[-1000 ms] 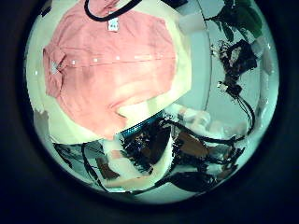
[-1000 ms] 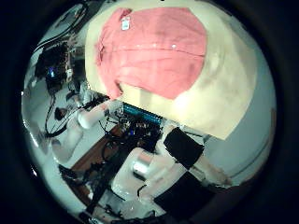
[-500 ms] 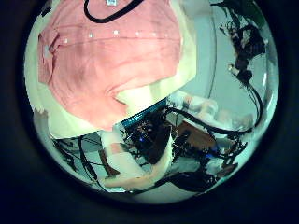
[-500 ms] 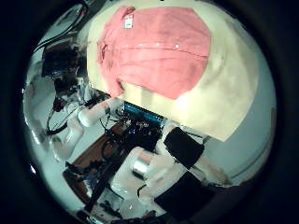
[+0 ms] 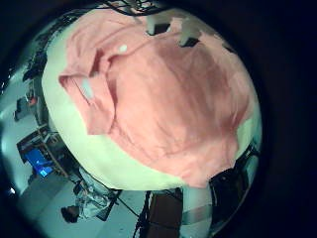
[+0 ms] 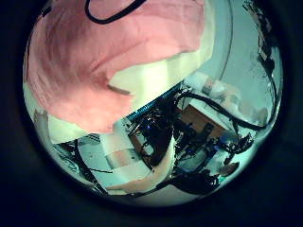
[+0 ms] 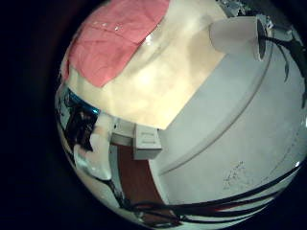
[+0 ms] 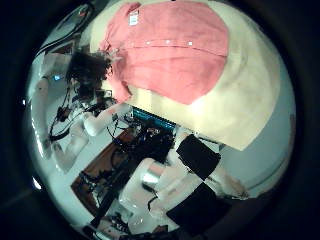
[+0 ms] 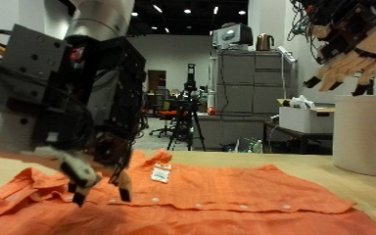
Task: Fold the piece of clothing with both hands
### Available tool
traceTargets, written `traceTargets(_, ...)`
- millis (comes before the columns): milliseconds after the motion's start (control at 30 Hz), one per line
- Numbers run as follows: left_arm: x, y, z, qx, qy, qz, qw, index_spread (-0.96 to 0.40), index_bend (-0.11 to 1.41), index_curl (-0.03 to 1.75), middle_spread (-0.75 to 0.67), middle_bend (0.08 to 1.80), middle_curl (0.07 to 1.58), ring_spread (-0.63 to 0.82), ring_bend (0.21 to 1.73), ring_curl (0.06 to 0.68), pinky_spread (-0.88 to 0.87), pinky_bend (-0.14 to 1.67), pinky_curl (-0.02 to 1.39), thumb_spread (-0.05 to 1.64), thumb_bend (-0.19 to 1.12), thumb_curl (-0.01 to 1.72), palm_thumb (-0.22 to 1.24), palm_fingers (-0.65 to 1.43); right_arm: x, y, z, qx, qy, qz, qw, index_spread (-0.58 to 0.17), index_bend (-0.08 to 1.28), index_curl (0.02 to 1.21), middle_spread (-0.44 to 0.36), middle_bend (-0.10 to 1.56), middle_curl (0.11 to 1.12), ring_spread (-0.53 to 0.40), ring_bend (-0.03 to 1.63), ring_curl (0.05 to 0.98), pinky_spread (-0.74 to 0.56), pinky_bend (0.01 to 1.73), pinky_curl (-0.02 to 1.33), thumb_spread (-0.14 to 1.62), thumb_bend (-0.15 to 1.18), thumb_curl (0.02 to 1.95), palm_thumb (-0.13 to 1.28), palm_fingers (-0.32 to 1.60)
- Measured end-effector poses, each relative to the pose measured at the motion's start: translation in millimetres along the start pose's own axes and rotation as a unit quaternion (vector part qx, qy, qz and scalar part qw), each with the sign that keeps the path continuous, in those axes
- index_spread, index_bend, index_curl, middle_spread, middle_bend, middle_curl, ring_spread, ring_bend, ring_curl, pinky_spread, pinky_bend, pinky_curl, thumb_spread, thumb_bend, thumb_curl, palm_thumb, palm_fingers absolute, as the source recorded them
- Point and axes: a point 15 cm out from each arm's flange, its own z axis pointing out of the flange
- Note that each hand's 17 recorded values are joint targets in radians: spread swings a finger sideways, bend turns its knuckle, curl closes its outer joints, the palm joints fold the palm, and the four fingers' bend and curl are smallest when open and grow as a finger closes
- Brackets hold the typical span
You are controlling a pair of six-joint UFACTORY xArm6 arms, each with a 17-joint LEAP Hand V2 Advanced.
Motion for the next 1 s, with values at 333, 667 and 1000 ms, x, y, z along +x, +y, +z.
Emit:
traceTargets(333,4.8,17.8,27.3,0.028,-0.016,-0.016,0.9993,0.05,0.17,0.32,0.25,0.17,0.27,0.51,0.38,0.222,0.51,0.20,0.32,1.06,-0.02,0.27,0.11,-0.03,0.3,-0.3,-0.1,0.000,-0.001,0.001,1.000,-0.330,0.17,0.30,0.026,0.19,0.31,0.168,0.26,0.264,0.27,0.29,0.32,1.23,-0.02,0.27,0.60,0.13)
traceTargets(667,0.5,17.0,44.2,0.053,-0.042,-0.030,0.9972,0.08,0.16,0.31,0.28,0.18,0.26,0.51,0.39,0.228,0.51,0.20,0.32,1.03,-0.02,0.27,0.11,-0.03,-1.7,2.0,-2.9,0.004,0.001,0.000,1.000,-0.330,0.17,0.29,0.026,0.19,0.31,0.171,0.26,0.263,0.27,0.29,0.32,1.23,-0.02,0.27,0.60,0.13)
traceTargets(1000,-5.4,13.6,46.6,0.047,-0.061,-0.048,0.9959,0.07,0.15,0.27,0.07,0.43,0.37,0.25,0.52,0.262,0.30,0.19,0.32,0.98,-0.02,0.30,0.20,0.30,-3.6,9.7,-5.6,0.009,0.003,0.001,1.000,-0.326,0.17,0.30,0.026,0.19,0.31,0.175,0.26,0.263,0.27,0.29,0.32,1.23,-0.01,0.26,0.60,0.13)
